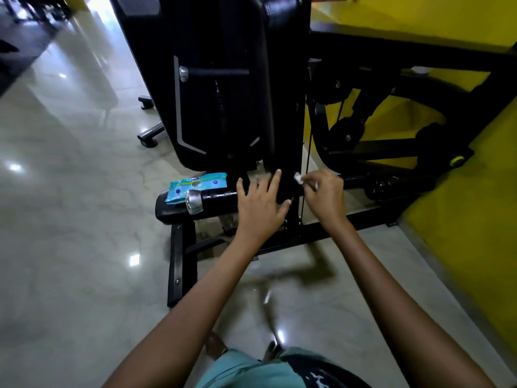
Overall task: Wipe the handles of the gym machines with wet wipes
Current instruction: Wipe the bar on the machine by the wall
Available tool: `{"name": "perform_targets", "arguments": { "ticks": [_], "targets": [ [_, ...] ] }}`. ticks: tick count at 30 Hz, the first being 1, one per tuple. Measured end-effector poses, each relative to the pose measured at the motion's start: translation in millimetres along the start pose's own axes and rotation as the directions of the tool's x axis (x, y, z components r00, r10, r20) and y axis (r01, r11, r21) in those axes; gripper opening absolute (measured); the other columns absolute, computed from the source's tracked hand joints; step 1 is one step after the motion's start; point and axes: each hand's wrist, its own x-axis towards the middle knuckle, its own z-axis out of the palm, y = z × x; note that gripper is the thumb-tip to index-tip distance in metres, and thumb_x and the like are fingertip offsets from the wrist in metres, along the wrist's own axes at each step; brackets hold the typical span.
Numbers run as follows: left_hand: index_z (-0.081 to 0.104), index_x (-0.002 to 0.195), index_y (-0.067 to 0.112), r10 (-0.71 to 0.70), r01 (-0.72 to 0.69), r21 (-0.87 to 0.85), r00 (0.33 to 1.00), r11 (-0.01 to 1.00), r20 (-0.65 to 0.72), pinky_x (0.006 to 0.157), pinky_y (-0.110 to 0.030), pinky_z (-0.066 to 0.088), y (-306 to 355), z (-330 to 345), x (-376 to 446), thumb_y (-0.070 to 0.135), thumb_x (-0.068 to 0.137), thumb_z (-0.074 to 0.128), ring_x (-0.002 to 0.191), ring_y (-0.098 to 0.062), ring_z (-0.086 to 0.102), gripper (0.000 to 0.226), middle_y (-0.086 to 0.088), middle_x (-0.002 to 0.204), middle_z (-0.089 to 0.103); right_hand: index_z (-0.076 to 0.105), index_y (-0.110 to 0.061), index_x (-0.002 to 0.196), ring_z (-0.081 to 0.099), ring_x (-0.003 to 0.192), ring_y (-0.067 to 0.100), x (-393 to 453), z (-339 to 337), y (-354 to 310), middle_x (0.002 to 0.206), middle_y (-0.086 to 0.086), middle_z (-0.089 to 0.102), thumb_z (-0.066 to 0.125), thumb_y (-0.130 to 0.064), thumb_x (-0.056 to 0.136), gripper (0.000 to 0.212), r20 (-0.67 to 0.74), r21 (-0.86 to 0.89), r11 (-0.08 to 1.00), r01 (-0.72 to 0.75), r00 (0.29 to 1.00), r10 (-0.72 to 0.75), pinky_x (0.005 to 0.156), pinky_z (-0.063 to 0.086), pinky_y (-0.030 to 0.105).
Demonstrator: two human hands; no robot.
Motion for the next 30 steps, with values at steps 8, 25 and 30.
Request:
{"name": "perform_targets", "arguments": {
  "ticks": [8,25,30],
  "targets": [
    [0.054,0.129,0.013,0.087,-0.079,0.101,0.993,0.992,-0.083,0.099,-0.047,0.024,-5.8,10.8,-10.3,0.048,0.073,0.068,0.105,-0.028,0.056,0.067,-0.007,0.115,0.06,0.071,-0.002,0.092,0.06,0.079,0.015,-15.1,2.4,3.1,0.09,0.011,0.064,0.066,0.002,0.08,0.013,0.017,0.027,1.0,0.004,1.0,-0.005,0.07,0.038,0.01],
    [0.054,0.131,0.014,0.05,-0.048,0.071,0.999,0.996,-0.02,0.101,-0.046,0.023,-4.1,7.2,-11.2,0.048,0.076,0.065,0.107,-0.027,0.056,0.065,-0.006,0.116,0.061,0.072,0.0,0.094,0.058,0.079,0.013,3.1,-1.1,9.0,0.093,0.013,0.064,0.064,-0.001,0.084,0.013,-0.045,0.036,0.995,-0.089,0.995,0.09,0.07,0.037,0.011],
    [0.052,0.132,0.015,0.034,-0.036,0.07,0.999,0.997,0.028,0.101,-0.05,0.028,-3.5,4.7,-10.0,0.052,0.083,0.04,0.107,-0.026,0.055,0.062,-0.006,0.116,0.061,0.072,0.0,0.09,0.059,0.074,0.017,-6.4,-5.5,16.3,0.087,0.013,0.063,0.065,0.006,0.08,0.013,0.047,-0.015,0.996,0.09,0.995,-0.09,0.067,0.037,0.0]
  ]
}}
